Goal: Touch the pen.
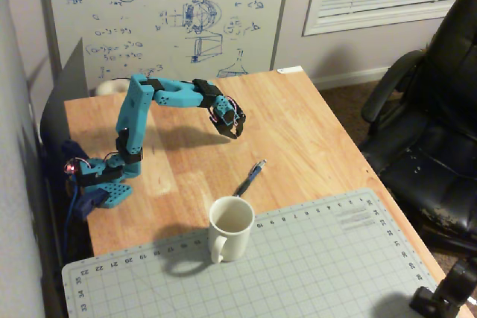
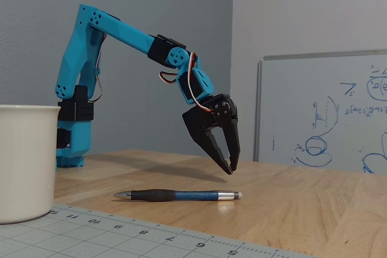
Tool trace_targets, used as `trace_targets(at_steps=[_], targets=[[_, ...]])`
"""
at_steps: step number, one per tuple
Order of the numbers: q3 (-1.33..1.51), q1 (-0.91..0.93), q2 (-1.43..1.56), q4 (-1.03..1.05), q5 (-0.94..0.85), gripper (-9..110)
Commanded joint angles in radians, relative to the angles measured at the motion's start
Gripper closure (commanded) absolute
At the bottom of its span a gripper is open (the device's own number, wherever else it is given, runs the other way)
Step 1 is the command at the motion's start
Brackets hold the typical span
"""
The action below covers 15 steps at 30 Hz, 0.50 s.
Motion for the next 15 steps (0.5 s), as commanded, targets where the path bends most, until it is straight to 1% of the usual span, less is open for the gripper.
trace_targets(at_steps=[1,15], targets=[[1.328,-0.005,1.829,0.518,0.003,101],[1.328,-0.005,1.829,0.520,0.005,101]])
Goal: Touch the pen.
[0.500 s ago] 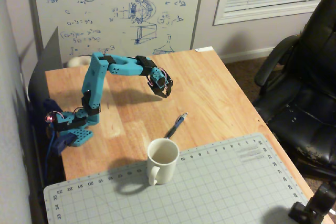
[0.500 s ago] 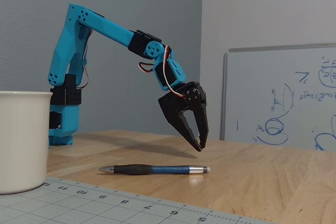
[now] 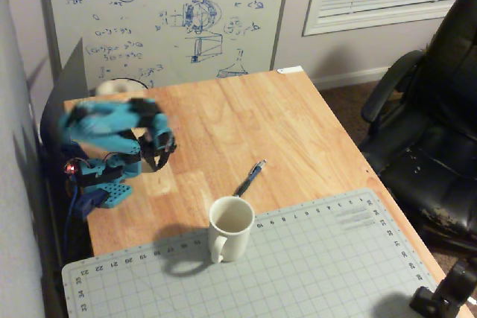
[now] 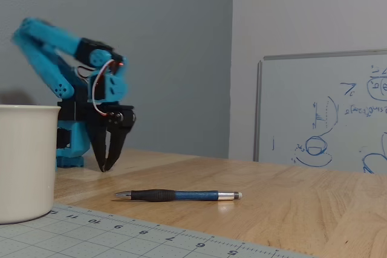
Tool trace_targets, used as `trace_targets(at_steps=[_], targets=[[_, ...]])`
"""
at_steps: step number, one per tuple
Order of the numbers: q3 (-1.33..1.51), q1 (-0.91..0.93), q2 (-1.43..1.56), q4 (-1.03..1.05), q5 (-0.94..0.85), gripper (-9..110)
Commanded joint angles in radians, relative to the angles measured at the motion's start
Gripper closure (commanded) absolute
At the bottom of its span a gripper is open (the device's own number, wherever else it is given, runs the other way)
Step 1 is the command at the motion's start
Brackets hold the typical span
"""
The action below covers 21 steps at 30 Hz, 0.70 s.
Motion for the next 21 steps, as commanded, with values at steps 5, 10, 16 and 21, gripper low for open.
trace_targets(at_steps=[5,10,16,21], targets=[[0.117,-0.006,0.399,0.011,0.005,101],[0.117,-0.006,0.399,0.011,0.005,101],[0.117,0.003,0.399,0.011,0.003,101],[0.117,0.000,0.399,0.011,0.005,101]])
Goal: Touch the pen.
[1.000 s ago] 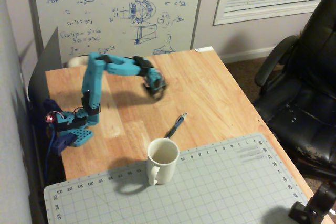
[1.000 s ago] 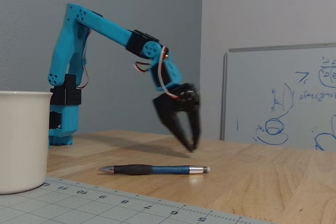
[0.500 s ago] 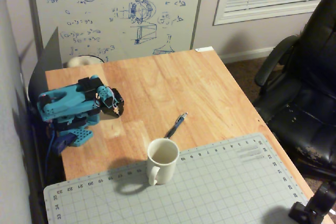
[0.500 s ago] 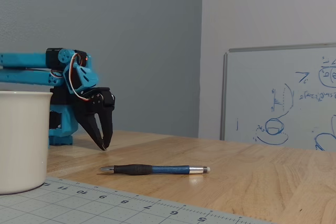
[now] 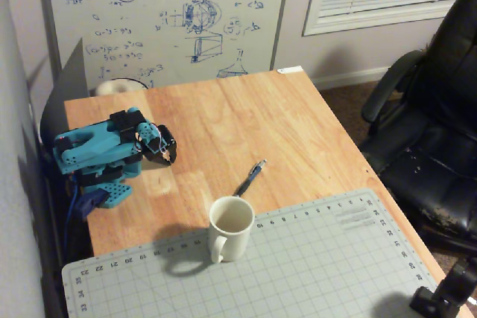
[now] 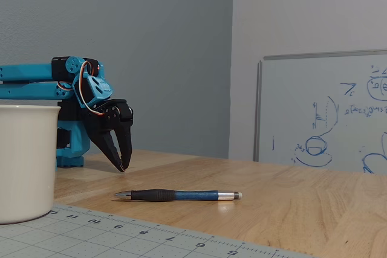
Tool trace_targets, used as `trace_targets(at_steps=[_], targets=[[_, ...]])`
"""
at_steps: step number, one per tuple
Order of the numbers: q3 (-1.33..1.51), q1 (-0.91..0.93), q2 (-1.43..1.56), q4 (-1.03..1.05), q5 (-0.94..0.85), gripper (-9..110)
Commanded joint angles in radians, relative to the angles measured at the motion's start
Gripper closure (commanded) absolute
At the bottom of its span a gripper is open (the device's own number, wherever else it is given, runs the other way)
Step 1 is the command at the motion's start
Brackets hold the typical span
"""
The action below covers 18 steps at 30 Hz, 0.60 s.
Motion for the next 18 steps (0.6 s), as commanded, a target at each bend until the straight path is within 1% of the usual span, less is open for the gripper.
trace_targets(at_steps=[1,18], targets=[[-0.015,-0.003,0.003,0.002,0.005,101],[-0.025,0.002,0.031,0.002,-0.002,101]])
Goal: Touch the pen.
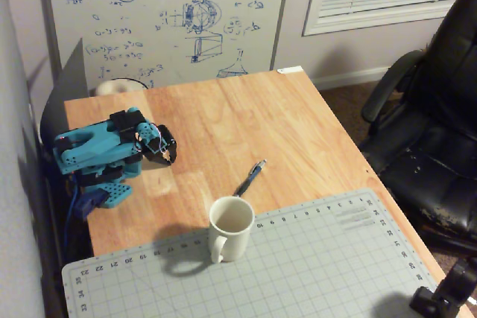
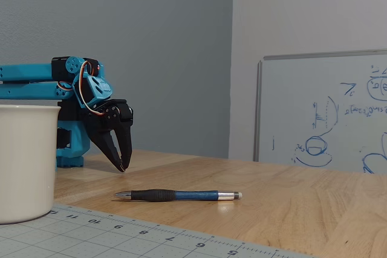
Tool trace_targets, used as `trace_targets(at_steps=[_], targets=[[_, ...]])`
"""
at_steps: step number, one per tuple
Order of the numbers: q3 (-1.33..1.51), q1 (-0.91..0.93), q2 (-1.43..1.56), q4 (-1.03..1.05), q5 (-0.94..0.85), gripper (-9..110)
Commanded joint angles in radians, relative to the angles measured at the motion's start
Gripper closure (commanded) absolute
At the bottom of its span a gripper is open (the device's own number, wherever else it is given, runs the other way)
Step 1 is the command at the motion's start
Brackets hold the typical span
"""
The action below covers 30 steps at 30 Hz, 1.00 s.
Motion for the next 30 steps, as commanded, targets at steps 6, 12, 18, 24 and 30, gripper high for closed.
trace_targets(at_steps=[6,12,18,24,30], targets=[[-0.133,0.006,-0.138,-0.020,0.005,101],[-0.430,0.032,-0.422,-0.107,-0.003,101],[-0.756,0.095,-0.838,-0.230,-0.008,101],[-1.043,0.166,-1.134,-0.253,-0.008,101],[-1.284,0.250,-1.379,-0.253,-0.008,101]])
